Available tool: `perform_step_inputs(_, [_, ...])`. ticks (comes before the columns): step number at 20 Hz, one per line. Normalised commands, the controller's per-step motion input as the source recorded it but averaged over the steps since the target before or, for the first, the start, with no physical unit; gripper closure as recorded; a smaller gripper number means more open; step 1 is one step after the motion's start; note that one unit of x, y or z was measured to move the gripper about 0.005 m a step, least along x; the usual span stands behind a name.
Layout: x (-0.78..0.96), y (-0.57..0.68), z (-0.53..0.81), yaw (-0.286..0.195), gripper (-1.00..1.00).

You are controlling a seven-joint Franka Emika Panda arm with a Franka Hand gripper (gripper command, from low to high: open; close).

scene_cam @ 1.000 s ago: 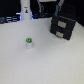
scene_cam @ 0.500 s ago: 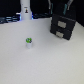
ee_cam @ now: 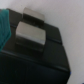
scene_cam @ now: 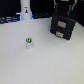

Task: Open the kcup holder, insert the kcup into the holder, and close the kcup holder

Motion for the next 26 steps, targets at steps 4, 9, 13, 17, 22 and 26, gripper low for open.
perform_step_inputs(4, [-0.17,0.50,-0.27,-0.198,-1.00])
perform_step_inputs(9, [-0.14,0.39,-0.30,-0.174,-1.00])
perform_step_inputs(13, [-0.19,0.28,-0.38,-0.152,-1.00])
perform_step_inputs(17, [-0.28,0.11,-0.47,-0.078,-1.00])
perform_step_inputs(22, [-0.28,0.06,-0.48,-0.004,-1.00])
perform_step_inputs(26, [-0.29,0.06,-0.42,0.056,-1.00])
